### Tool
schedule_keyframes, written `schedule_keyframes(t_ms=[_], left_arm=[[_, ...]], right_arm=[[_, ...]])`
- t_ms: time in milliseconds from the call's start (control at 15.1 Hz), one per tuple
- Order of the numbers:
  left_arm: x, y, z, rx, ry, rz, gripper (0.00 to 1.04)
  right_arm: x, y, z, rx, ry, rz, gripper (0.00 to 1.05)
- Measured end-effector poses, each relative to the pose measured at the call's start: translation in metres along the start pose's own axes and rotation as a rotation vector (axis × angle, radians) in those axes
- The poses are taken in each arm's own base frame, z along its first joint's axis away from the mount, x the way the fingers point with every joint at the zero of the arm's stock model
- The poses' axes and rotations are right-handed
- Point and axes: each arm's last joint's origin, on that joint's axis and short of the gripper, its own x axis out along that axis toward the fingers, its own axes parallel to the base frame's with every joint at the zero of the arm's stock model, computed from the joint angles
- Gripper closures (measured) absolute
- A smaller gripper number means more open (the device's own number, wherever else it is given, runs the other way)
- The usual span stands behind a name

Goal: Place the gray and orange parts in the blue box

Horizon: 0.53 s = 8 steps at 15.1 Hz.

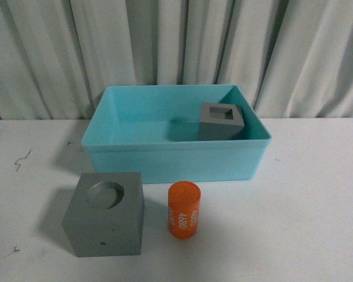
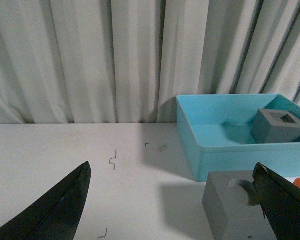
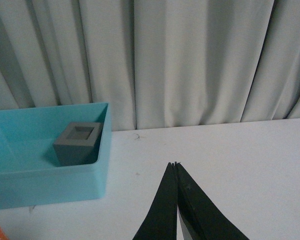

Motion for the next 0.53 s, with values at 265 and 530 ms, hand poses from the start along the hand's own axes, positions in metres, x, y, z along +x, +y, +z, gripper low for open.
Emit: schedule_keyframes(t_ms=[265,530], left_arm=[[0.0,0.0,0.0,0.0,0.0,0.0,0.07],[0.0,0.0,0.0,0.0,0.0,0.0,0.07]], right_arm=[[-0.022,0.0,-0.008,0.0,-0.003,0.0,1.03],[-0.035,0.0,-0.018,0.0,-0.006,0.0,1.03]])
